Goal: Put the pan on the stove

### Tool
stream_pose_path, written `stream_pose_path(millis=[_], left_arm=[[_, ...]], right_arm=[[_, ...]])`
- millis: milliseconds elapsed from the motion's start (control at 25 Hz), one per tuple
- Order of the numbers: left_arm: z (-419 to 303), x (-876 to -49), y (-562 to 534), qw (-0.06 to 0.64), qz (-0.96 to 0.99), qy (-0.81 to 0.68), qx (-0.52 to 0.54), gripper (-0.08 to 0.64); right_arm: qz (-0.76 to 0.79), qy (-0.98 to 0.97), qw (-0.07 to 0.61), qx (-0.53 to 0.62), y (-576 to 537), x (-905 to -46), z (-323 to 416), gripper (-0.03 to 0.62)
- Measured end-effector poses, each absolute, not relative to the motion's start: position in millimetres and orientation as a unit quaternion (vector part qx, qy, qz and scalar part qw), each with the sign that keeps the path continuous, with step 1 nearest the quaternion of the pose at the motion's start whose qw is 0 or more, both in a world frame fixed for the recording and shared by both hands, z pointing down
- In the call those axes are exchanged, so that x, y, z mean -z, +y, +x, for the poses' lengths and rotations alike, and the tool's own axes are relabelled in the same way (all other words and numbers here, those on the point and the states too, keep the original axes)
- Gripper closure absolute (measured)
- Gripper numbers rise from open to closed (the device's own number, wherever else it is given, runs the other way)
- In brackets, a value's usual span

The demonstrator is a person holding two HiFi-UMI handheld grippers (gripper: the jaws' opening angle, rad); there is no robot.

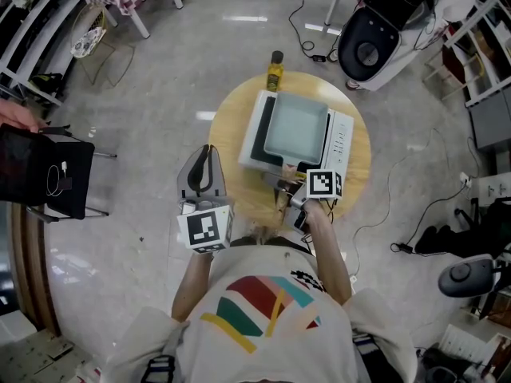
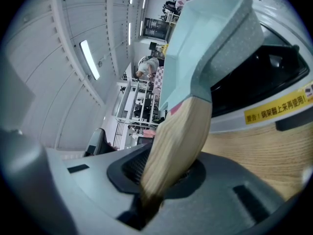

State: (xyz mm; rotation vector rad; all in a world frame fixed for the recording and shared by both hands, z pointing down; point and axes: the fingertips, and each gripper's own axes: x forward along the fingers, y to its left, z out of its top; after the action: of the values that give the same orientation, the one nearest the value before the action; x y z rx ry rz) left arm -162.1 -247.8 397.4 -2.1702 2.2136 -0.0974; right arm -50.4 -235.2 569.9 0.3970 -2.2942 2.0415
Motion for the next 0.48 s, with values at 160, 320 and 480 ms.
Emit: stream_pose_path(millis=[160, 320, 480], left_arm=[[-158.8, -400.8, -248.6, 0.015, -0.701, 0.712, 0.037, 0.540], [-155.8, -399.3, -248.4, 0.012, -0.702, 0.711, 0.034, 0.542], [-158.0, -401.1, -246.3, 0.007, -0.700, 0.713, 0.041, 0.541]], right_arm=[[0.136, -0.733, 0.027, -0.666, -235.1, -575.6, -48.2, 0.546], [0.138, -0.732, 0.025, -0.667, -235.4, -584.0, -48.4, 0.560], [0.140, -0.730, 0.022, -0.669, -236.4, -584.9, -49.6, 0.560]])
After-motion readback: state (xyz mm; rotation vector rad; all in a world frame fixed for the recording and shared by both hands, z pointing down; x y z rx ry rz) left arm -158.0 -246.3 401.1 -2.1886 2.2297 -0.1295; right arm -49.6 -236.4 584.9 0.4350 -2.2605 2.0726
